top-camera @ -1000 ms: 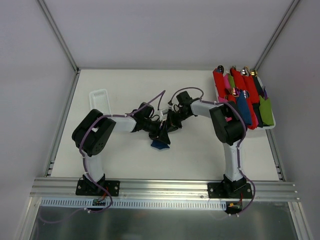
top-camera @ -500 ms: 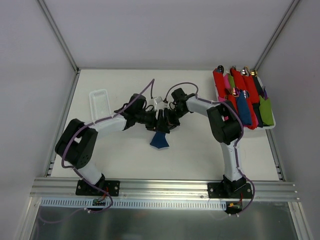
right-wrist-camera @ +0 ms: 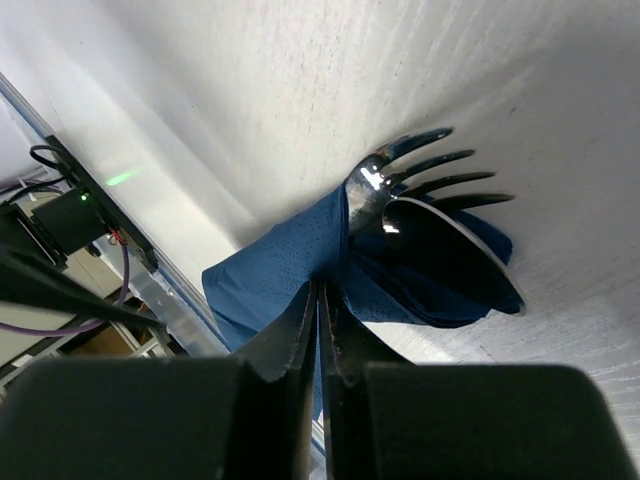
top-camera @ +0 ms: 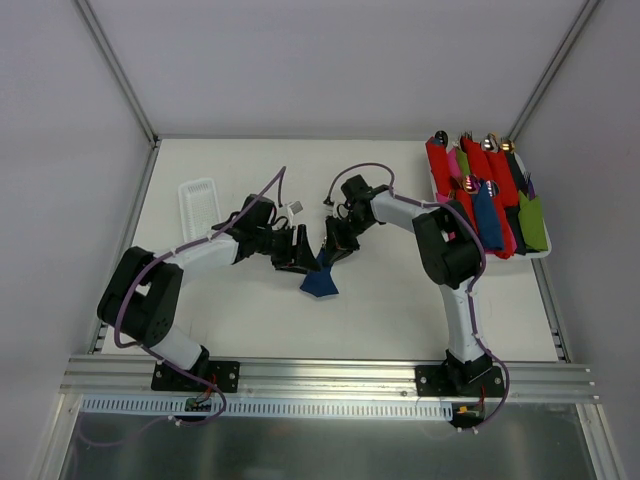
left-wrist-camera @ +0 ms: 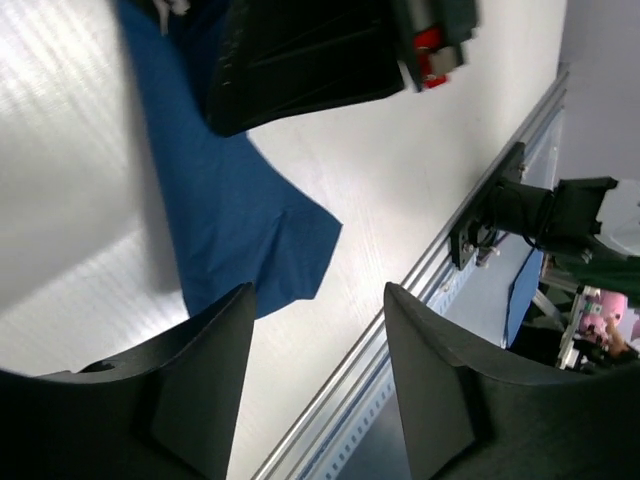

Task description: Place the utensils on the paper napkin and roll it up

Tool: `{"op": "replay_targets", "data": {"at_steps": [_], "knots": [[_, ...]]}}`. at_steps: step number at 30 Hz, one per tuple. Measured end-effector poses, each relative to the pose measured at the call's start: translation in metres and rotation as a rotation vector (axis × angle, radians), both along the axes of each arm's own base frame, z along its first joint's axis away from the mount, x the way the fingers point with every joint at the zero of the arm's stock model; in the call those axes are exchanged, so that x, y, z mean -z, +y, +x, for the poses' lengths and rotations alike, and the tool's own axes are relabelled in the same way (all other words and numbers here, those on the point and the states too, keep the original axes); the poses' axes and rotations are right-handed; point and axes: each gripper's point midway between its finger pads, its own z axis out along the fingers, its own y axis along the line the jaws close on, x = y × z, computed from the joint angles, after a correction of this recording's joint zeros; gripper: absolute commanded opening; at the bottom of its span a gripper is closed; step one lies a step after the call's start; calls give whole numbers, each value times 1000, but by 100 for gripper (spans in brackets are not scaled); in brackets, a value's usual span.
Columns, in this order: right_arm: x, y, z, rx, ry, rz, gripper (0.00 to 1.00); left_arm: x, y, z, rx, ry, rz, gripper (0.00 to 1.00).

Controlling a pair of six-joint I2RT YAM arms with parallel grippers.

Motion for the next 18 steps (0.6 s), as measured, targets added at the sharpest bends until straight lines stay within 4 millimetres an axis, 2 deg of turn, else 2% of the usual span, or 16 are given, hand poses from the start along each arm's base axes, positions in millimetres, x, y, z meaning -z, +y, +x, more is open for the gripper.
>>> {"op": "replay_targets", "data": {"at_steps": [2, 7, 9, 12, 15, 18], "knots": [[0, 0, 0, -11, -10, 0, 6, 9, 5, -1, -21, 20, 36, 61], [1, -1, -1, -32, -23, 0, 6, 32, 12, 7, -65, 53, 129, 61], [1, -1, -1, -37, -27, 1, 6, 38, 12, 11, -65, 60, 147, 51], [1, -2, -1, -44, -30, 0, 5, 40, 10, 13, -42, 60, 151, 41], [1, -1, -1, -53, -31, -5, 6, 34, 6, 15, -18, 45, 128, 34], [1, -2, 0, -58, -27, -12, 6, 26, 1, 16, 1, 36, 96, 32]]}}
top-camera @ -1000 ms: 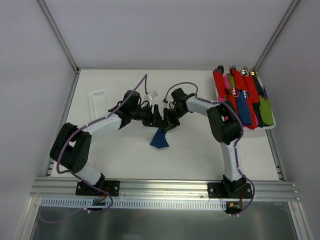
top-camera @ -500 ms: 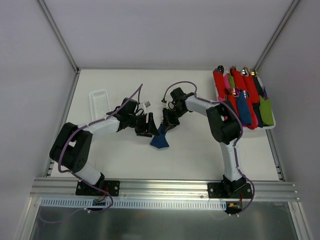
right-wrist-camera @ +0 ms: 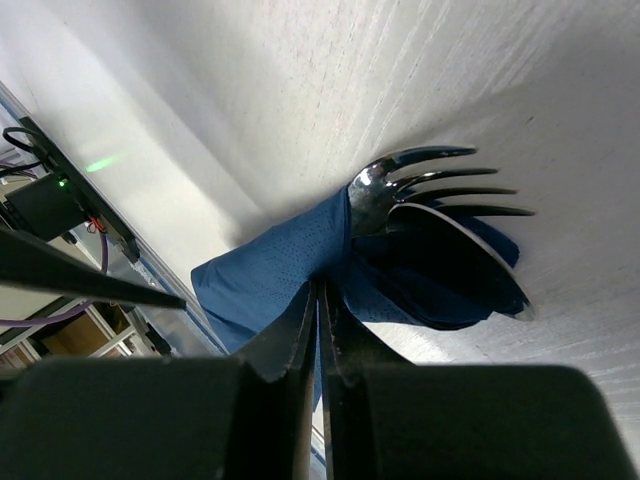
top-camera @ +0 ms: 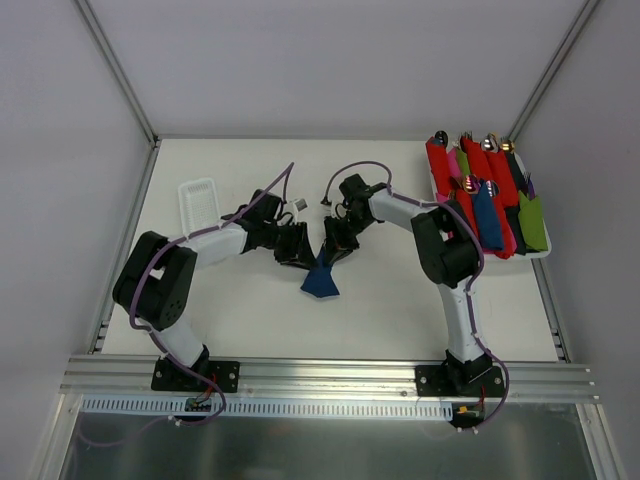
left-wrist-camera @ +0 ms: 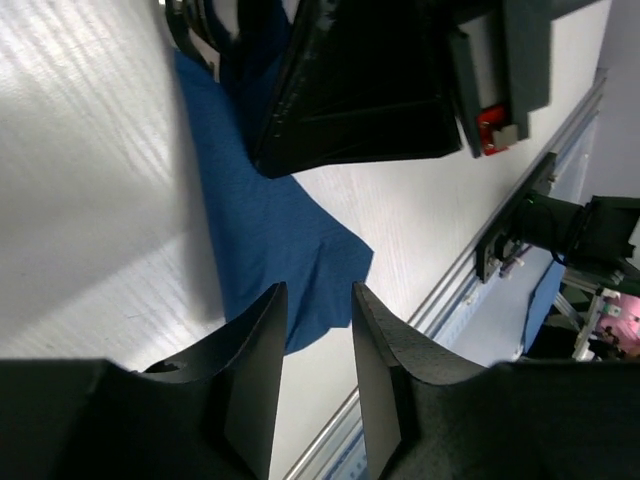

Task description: Place the utensils on the paper napkin and roll it up

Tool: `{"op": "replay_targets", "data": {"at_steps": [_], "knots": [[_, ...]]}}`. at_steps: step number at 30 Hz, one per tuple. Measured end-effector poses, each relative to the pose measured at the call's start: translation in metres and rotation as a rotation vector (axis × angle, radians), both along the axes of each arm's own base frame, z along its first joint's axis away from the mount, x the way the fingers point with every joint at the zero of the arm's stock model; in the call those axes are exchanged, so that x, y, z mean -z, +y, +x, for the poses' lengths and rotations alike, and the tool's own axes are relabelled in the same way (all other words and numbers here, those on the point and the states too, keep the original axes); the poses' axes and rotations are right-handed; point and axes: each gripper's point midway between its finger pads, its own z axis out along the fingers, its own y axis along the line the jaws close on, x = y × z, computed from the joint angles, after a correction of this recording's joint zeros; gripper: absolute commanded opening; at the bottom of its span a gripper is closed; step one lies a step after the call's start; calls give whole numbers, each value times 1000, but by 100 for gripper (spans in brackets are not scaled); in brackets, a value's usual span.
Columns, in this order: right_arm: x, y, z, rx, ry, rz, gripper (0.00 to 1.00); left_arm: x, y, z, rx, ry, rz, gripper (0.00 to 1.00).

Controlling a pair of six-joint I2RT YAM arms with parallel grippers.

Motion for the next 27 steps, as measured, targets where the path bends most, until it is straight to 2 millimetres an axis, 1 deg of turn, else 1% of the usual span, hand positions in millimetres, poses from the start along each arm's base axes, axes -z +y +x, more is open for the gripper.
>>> {"op": "replay_targets", "data": {"at_steps": [4, 7, 10, 12, 15, 17, 20, 25, 27], "knots": [[0, 0, 0, -3, 12, -18, 6, -10, -7, -5, 37, 5, -59, 26], [0, -1, 1, -3, 16, -28, 6, -15, -13, -11, 70, 10, -93, 24], [0, 0, 1, -5, 16, -33, 7, -14, -17, -18, 96, 19, -119, 21], [0, 0, 1, -5, 19, -36, 7, -8, -16, -23, 100, 35, -123, 19], [0, 0, 0, -7, 21, -37, 7, 8, -14, -28, 100, 77, -115, 17], [0, -1, 0, -10, 19, -37, 7, 23, -12, -32, 93, 115, -99, 15], [0, -1, 0, -15, 16, -36, 7, 41, -11, -37, 86, 168, -86, 12], [-1, -1, 2, -24, 5, -31, 9, 50, -20, -35, 96, 225, -130, 7], [-2, -1, 4, -24, -10, -32, 17, 51, -22, -33, 88, 238, -143, 4]]}}
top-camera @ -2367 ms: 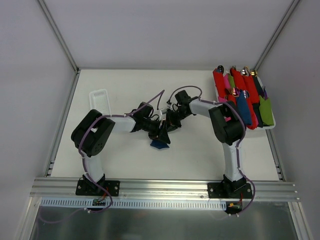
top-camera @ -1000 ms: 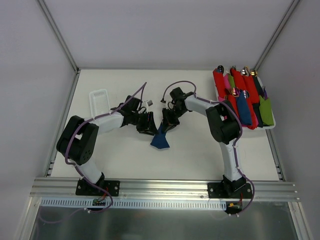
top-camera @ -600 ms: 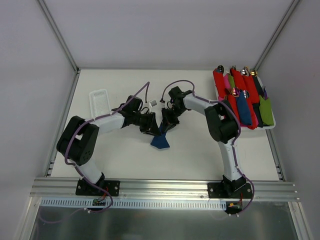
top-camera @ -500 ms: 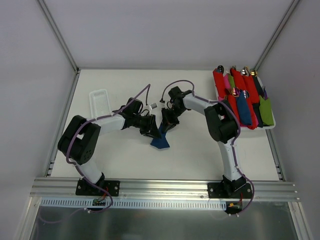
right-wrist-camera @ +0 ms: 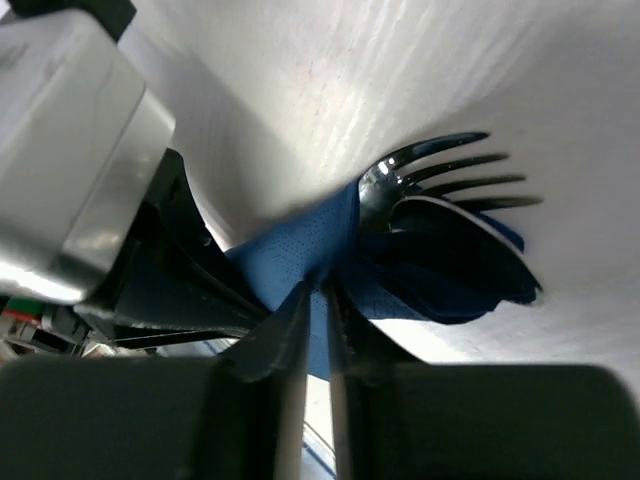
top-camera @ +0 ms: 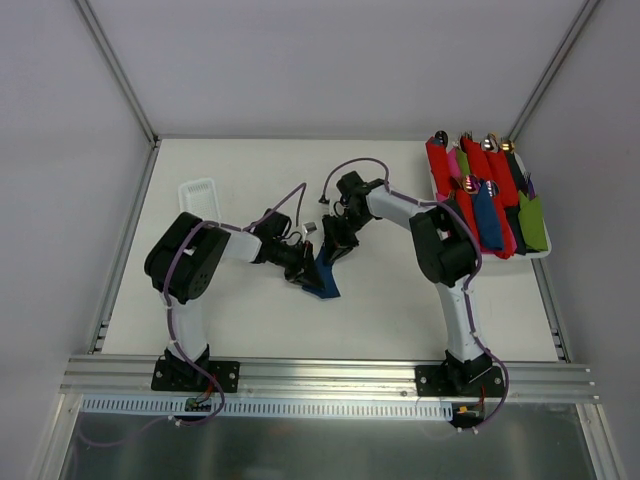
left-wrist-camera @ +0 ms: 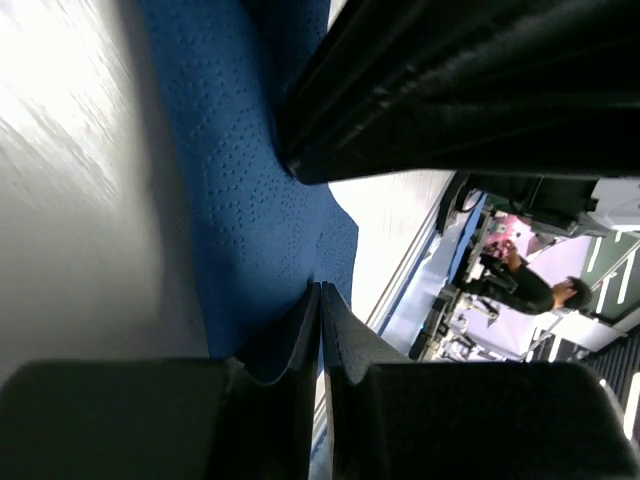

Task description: Place the utensils on the paper napkin and roll it up

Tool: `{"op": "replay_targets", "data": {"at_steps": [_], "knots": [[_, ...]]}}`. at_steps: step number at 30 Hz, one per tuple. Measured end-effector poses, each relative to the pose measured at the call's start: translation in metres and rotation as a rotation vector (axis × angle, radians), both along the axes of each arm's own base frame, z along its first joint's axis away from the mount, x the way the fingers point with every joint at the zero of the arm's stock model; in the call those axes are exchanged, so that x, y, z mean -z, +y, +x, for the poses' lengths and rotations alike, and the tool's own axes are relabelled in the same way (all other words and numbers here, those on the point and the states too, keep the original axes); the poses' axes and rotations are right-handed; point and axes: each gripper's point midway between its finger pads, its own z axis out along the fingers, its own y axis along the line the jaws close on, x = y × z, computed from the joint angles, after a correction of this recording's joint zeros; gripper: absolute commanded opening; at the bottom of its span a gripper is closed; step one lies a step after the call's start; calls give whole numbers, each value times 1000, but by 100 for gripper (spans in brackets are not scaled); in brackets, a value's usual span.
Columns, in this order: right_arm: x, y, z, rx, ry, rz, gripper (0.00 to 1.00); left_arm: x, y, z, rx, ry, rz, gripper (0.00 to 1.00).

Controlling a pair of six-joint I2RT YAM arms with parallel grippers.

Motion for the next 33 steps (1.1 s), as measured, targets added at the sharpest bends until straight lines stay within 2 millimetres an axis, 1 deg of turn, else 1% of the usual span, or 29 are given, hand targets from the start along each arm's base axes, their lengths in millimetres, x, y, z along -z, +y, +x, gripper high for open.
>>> {"op": "replay_targets", "data": {"at_steps": [3, 4, 7, 11, 13, 15, 19, 23, 27, 33], "knots": [[-6, -4, 10, 20, -36, -4, 30, 0, -3, 5, -27, 5, -11, 3], [-10, -8, 16, 38, -53, 0, 41, 0, -3, 6, -39, 6, -13, 2], [-26, -25, 37, 117, -102, 21, 57, 0, -3, 10, -78, 18, -22, 2], [-46, -50, 54, 215, -136, 31, 58, 1, -8, 19, -115, 23, -38, 1], [-48, -53, 56, 239, -133, 33, 58, 1, -10, 21, -126, 30, -46, 1], [-46, -49, 52, 235, -123, 30, 57, 1, -11, 24, -135, 33, -52, 1], [-37, -32, 36, 189, -102, 22, 57, 1, -13, 27, -144, 35, -60, 1], [-22, -15, 24, 142, -92, 7, 54, 0, -14, 29, -152, 35, -61, 1], [-4, -15, 19, 137, -82, -48, 48, 0, -14, 29, -154, 34, -61, 1], [-1, -14, 17, 125, -112, -107, 47, 0, -14, 30, -155, 33, -61, 1]]}}
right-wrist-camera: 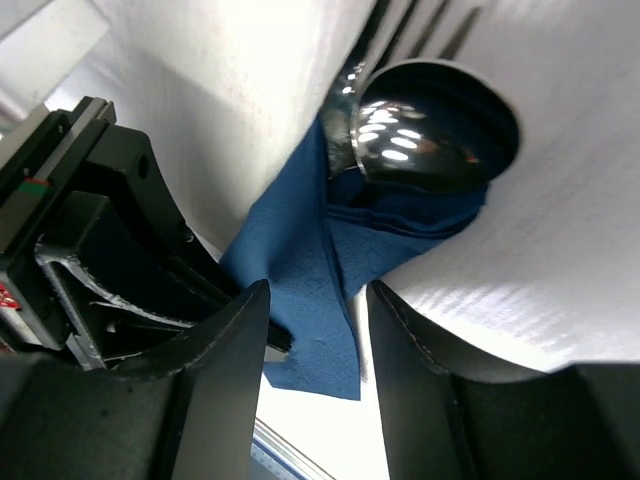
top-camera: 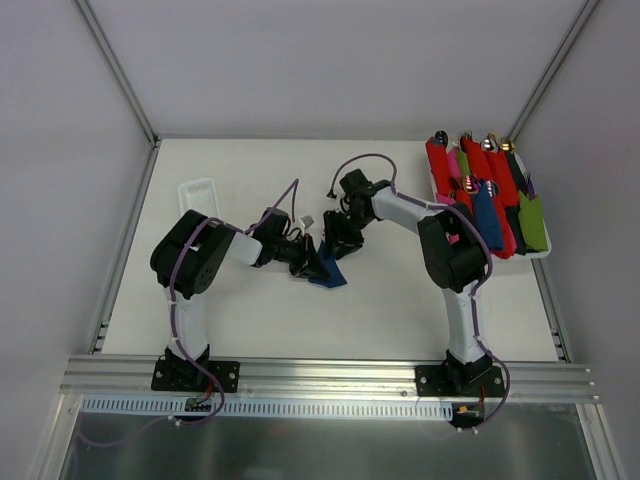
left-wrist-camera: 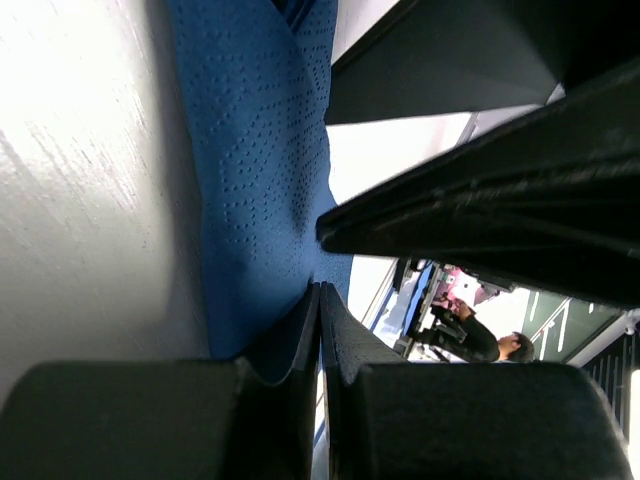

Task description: Place the utensils on the paper napkin and roll it up

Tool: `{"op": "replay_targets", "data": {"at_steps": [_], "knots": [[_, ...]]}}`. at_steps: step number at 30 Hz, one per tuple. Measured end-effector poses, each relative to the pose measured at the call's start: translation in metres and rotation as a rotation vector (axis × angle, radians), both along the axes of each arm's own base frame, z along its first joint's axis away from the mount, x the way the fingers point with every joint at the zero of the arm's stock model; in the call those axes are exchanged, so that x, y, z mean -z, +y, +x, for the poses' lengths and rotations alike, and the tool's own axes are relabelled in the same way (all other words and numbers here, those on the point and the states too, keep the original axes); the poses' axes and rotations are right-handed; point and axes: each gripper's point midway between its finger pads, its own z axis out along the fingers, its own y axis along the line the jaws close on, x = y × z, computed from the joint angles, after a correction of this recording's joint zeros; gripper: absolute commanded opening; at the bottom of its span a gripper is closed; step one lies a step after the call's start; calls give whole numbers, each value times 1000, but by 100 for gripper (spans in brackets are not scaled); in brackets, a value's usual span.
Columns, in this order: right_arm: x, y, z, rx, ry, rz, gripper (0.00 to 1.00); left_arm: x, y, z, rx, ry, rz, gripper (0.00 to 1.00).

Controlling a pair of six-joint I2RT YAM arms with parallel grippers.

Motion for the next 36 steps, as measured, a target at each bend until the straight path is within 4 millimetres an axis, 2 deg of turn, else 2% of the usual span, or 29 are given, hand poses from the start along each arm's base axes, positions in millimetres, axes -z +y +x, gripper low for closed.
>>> {"op": "replay_targets", "data": {"at_steps": [4, 6, 10, 11, 14, 16, 19, 22, 26, 29, 33, 36], "knots": [[1, 4, -3, -13, -5, -11, 44, 0, 0, 0, 0, 0, 0, 1], [2, 7, -2, -17, 1, -10, 34, 0, 0, 0, 0, 0, 0, 2], [6, 9, 0, -10, 24, -1, 21, 0, 0, 1, -4, -4, 2, 2], [5, 10, 0, -6, 28, 4, 13, 0, 0, 1, -4, -4, 2, 2], [3, 9, 1, 2, 43, 23, 0, 0, 0, 2, -5, -8, 2, 2], [2, 9, 2, 6, 51, 36, 0, 0, 0, 3, -7, -13, 2, 12], [1, 9, 4, 5, 56, 64, 0, -5, -1, 5, -7, -33, -8, 32], [2, 8, 7, -2, 54, 114, 0, -19, -1, 9, -15, -82, -23, 45], [-2, 2, 12, -14, 30, 167, 0, -42, 12, 21, -68, -147, -31, 53], [-8, -6, 18, -11, 7, 208, 0, -70, 31, 39, -139, -210, -50, 55], [-31, -10, 25, -11, -36, 283, 0, -112, 59, 61, -227, -310, -83, 57], [-60, -8, 26, -33, -95, 341, 0, -131, 76, 69, -267, -345, -98, 58]]}}
